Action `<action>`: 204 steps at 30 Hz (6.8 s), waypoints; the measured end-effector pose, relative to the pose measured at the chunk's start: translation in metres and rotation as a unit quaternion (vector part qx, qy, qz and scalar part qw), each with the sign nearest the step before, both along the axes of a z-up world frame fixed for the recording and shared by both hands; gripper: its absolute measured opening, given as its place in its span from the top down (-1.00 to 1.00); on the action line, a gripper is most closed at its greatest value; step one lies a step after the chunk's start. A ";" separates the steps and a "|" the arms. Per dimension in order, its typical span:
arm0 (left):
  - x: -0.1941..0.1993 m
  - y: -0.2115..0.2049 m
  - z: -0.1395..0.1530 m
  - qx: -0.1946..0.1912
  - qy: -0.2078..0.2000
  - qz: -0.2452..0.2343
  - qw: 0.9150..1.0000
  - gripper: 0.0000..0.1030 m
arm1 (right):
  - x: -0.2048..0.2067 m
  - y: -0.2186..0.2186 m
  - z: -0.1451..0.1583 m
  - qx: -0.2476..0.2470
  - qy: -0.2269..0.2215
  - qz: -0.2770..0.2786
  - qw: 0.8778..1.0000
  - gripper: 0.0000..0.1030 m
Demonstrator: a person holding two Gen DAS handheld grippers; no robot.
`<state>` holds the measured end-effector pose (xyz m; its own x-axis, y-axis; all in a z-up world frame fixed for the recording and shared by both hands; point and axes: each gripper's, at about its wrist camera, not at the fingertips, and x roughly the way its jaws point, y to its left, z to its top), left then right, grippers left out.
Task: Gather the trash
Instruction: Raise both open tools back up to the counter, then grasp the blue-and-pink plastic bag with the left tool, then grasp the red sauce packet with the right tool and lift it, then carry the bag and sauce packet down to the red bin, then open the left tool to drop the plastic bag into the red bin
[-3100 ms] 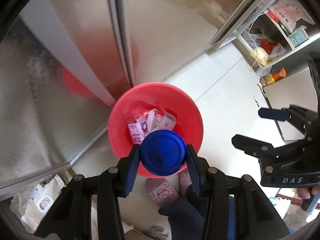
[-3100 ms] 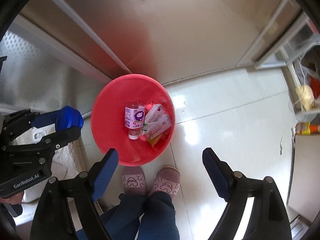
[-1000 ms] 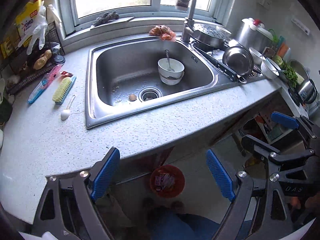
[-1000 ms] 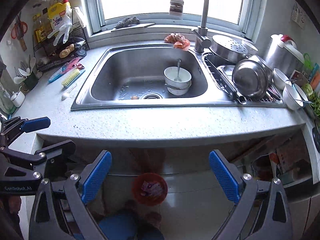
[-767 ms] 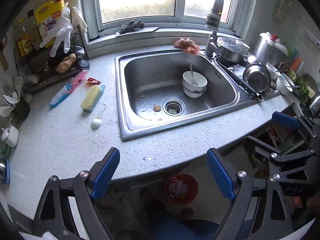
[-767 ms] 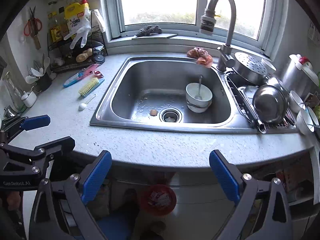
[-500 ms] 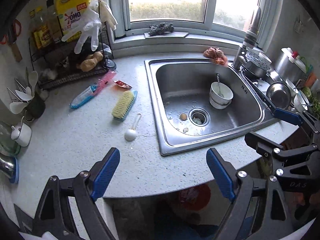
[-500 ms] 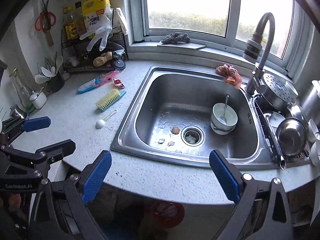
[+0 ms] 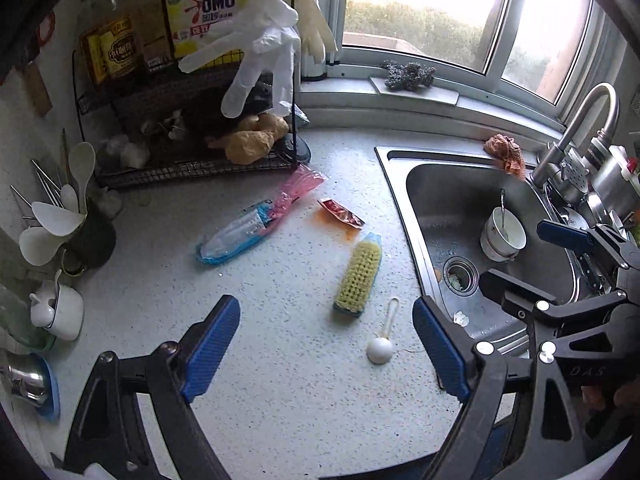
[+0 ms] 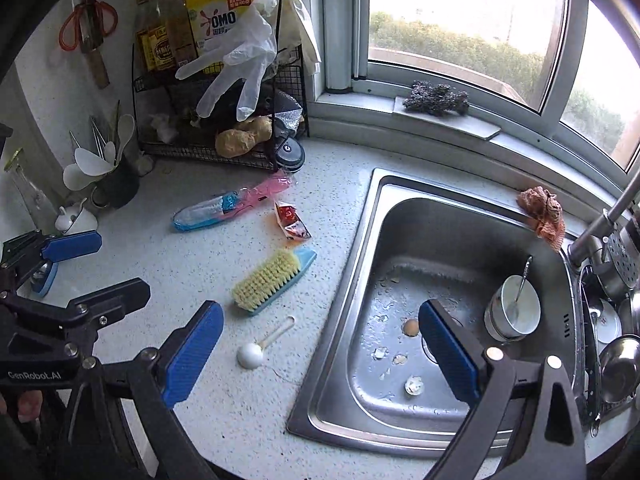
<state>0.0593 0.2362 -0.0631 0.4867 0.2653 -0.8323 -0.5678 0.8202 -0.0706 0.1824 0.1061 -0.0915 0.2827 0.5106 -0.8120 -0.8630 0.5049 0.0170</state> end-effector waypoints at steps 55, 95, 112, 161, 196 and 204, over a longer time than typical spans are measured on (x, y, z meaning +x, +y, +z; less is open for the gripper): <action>0.100 0.151 -0.149 -0.054 0.101 -0.146 0.983 0.54 | 0.051 0.123 -0.095 -0.136 0.049 -0.095 0.985 -0.91; 0.052 0.093 -0.091 -0.061 0.048 -0.071 0.994 0.66 | 0.027 0.100 -0.066 -0.082 0.090 0.028 0.992 0.79; 0.061 -0.076 -0.056 -0.002 0.038 -0.149 0.988 0.66 | 0.002 -0.087 -0.027 -0.032 0.095 -0.070 0.993 0.79; 0.016 -0.374 -0.274 -0.068 0.190 -0.291 0.935 0.66 | -0.064 -0.342 -0.212 -0.108 0.173 -0.186 0.961 0.80; 0.067 -0.418 -0.530 -0.101 0.240 -0.318 0.912 0.39 | -0.034 -0.387 -0.426 -0.140 0.240 -0.207 0.938 0.80; 0.062 -0.399 -0.533 -0.117 0.232 -0.303 0.917 -0.53 | -0.031 -0.379 -0.431 -0.139 0.242 -0.187 0.942 0.80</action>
<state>0.1212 -0.1627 -0.5958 0.0643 -0.1480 -0.9869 -0.0270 0.9883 -0.1500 0.1519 -0.2726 -0.5229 -0.0370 0.1979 -0.9795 -0.5493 0.8148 0.1854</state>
